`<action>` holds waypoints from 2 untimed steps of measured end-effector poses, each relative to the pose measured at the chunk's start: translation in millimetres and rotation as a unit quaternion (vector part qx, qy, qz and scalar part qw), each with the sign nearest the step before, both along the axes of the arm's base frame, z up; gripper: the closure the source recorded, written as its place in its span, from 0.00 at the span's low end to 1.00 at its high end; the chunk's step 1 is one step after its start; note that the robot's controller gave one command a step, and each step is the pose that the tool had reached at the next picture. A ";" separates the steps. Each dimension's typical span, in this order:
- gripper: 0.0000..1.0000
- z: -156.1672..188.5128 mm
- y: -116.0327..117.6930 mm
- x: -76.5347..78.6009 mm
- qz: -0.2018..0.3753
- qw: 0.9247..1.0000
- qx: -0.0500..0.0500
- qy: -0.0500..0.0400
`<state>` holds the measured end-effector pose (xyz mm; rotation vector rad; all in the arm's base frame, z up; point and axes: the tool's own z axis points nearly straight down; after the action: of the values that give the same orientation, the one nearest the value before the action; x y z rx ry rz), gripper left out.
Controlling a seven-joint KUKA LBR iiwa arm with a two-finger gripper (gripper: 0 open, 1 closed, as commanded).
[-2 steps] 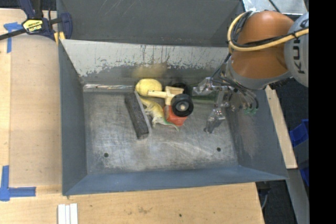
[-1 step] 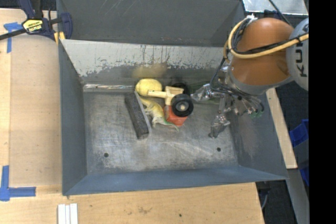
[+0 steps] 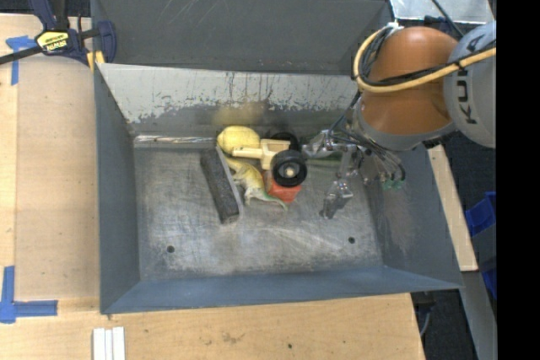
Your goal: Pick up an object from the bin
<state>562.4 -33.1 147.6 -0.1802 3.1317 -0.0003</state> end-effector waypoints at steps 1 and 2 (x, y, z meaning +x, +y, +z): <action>0.00 -8.9 22.3 16.0 -0.082 0.997 0.000 0.000; 0.00 -19.3 30.9 21.9 0.006 1.000 0.000 0.000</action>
Offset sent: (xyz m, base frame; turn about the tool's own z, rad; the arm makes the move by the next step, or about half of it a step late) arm 0.0275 0.0420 -0.0408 0.1998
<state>584.3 -2.2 128.3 -0.1986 3.1311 -0.0004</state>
